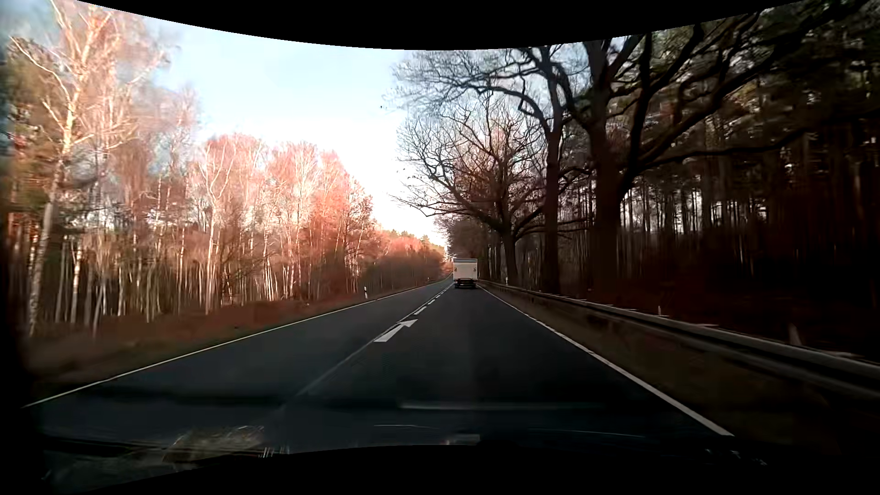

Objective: Follow the waypoints while adhering to traffic rules and regulations

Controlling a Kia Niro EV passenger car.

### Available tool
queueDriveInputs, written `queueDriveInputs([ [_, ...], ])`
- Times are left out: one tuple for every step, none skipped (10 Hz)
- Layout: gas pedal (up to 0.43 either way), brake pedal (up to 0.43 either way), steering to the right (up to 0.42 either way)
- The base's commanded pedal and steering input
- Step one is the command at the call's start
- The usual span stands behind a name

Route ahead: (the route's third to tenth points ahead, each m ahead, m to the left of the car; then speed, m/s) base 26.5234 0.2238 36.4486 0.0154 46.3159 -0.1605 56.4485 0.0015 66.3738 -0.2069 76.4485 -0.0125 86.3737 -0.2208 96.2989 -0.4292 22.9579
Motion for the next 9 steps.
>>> queueDriveInputs([
  [0.15,0.0,-0.001],
  [0.15,0.0,-0.001],
  [0.15,0.0,-0.001],
  [0.157,0.0,-0.001],
  [0.157,0.0,-0.001],
  [0.157,0.0,-0.001],
  [0.157,0.0,-0.001],
  [0.157,0.0,-0.001],
  [0.157,0.0,-0.001],
])
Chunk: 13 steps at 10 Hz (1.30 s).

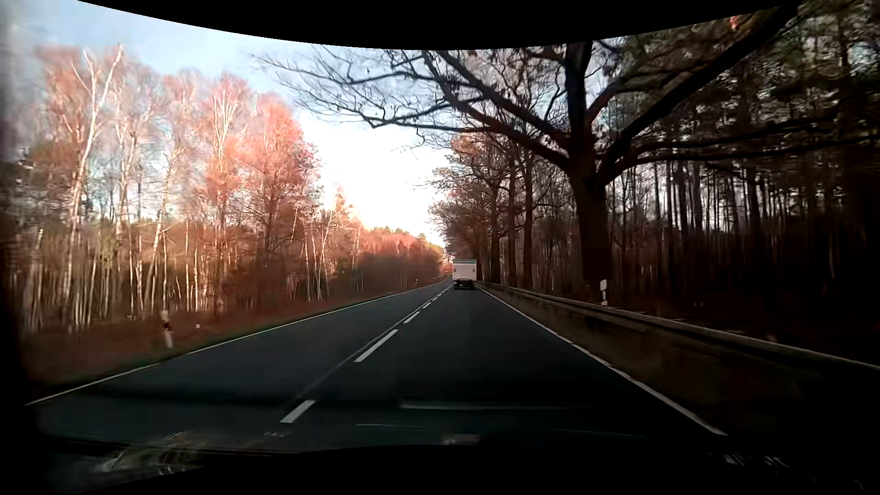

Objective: Follow the waypoints while adhering to traffic rules and regulations

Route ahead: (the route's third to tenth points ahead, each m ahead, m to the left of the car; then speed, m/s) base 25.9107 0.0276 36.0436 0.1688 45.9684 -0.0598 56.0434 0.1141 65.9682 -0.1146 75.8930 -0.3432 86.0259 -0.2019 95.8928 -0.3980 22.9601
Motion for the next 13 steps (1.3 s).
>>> queueDriveInputs([
  [0.157,0.0,-0.001],
  [0.169,0.0,-0.001],
  [0.169,0.0,-0.002],
  [0.169,0.0,-0.002],
  [0.177,0.0,-0.002],
  [0.177,0.0,-0.002],
  [0.177,0.0,-0.003],
  [0.177,0.0,-0.002],
  [0.189,0.0,-0.003],
  [0.189,0.0,-0.002],
  [0.189,0.0,-0.003],
  [0.189,0.0,-0.002],
  [0.189,0.0,-0.003],
])
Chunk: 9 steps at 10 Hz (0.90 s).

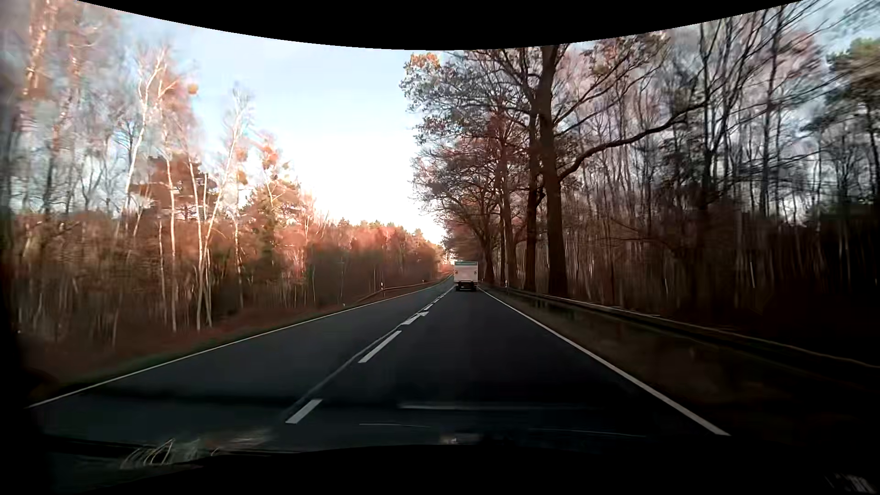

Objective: Follow the waypoints while adhering to traffic rules and regulations

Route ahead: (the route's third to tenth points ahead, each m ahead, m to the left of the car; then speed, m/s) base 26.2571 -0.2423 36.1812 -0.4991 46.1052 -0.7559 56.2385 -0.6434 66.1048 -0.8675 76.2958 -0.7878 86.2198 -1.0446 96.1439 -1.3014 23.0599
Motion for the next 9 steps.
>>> queueDriveInputs([
  [0.189,0.0,-0.002],
  [0.189,0.0,-0.002],
  [0.189,0.0,-0.002],
  [0.189,0.0,-0.002],
  [0.189,0.0,0.0],
  [0.169,0.0,0.0],
  [0.169,0.0,0.0],
  [0.15,0.0,0.0],
  [0.15,0.0,0.0],
])
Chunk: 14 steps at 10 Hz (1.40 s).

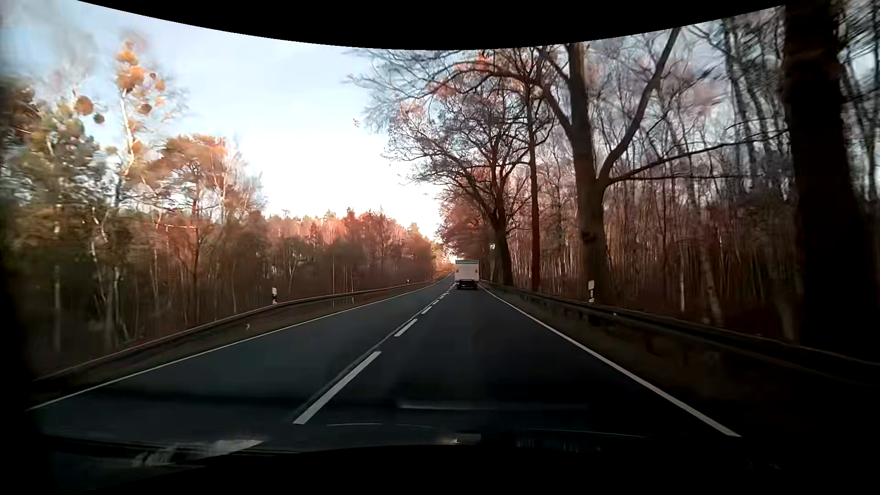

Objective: Follow the waypoints while adhering to traffic rules and regulations

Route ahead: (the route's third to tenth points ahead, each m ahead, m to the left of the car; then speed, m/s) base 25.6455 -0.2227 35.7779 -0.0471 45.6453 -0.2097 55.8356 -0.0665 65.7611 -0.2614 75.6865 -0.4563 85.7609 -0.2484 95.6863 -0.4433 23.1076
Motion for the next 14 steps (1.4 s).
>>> queueDriveInputs([
  [0.138,0.0,0.0],
  [0.13,0.0,0.0],
  [0.13,0.0,0.0],
  [0.13,0.0,0.0],
  [0.13,0.0,0.0],
  [0.13,0.0,0.0],
  [0.118,0.0,0.0],
  [0.118,0.0,0.0],
  [0.118,0.0,0.0],
  [0.118,0.0,0.0],
  [0.13,0.0,0.0],
  [0.138,0.0,0.0],
  [0.138,0.0,0.0],
  [0.157,0.0,0.0],
])
